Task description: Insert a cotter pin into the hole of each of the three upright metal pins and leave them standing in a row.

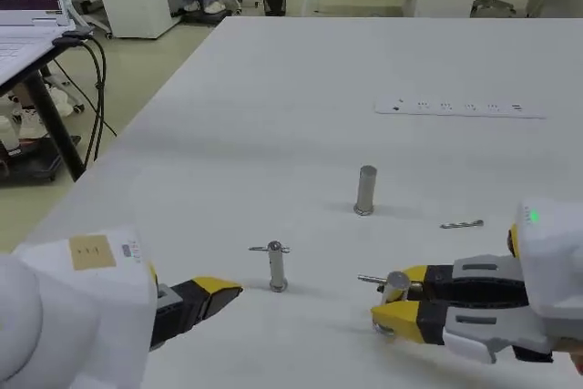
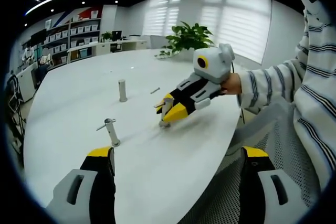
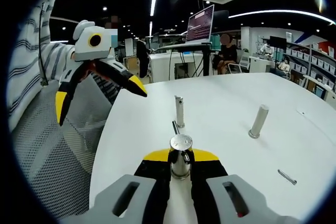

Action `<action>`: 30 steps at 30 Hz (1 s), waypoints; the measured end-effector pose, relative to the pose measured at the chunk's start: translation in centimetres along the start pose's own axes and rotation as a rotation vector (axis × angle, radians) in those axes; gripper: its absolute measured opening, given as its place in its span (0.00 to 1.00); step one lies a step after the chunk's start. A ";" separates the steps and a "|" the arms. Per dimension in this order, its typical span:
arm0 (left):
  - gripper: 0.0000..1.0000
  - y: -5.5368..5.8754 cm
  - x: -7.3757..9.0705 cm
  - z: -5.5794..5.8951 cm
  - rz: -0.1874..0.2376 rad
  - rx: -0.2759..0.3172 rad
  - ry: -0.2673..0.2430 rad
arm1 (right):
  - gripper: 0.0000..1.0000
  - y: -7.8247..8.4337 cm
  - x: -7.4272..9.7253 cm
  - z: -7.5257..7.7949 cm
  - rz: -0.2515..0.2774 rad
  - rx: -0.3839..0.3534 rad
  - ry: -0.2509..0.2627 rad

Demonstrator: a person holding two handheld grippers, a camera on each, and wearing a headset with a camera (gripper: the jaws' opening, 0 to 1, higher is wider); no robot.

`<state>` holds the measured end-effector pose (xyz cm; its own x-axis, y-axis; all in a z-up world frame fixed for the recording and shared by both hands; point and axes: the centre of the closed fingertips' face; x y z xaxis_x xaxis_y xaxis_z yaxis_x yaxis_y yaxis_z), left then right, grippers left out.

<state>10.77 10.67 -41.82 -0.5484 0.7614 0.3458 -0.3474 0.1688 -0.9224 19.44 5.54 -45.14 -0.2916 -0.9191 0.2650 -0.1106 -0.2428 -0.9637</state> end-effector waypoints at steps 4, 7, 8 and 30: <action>0.99 0.1 -0.1 0.2 -0.004 0.002 0.002 | 0.08 -0.1 -1.0 0.9 -0.012 0.012 0.014; 0.99 0.0 -0.1 0.1 0.004 -0.002 -0.005 | 0.08 0.1 -1.6 1.2 -0.017 0.004 0.019; 0.99 -0.1 -0.1 0.1 0.009 -0.002 -0.005 | 0.08 0.3 -1.8 1.3 -0.022 0.008 0.017; 0.98 0.3 -0.1 0.4 -0.018 -0.002 0.010 | 0.09 0.6 -3.0 2.3 -0.028 -0.004 0.006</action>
<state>10.44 10.37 -42.08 -0.5346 0.7641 0.3611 -0.3557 0.1842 -0.9163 22.41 7.46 -46.60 -0.2935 -0.9101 0.2924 -0.1225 -0.2676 -0.9557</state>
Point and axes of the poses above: the centre of the closed fingertips' face, and the gripper's own axes: x roughly backward along the fingers, z roughly to its right, y roughly out of its underside, and after that the axes turned 11 degrees about z, right-handed
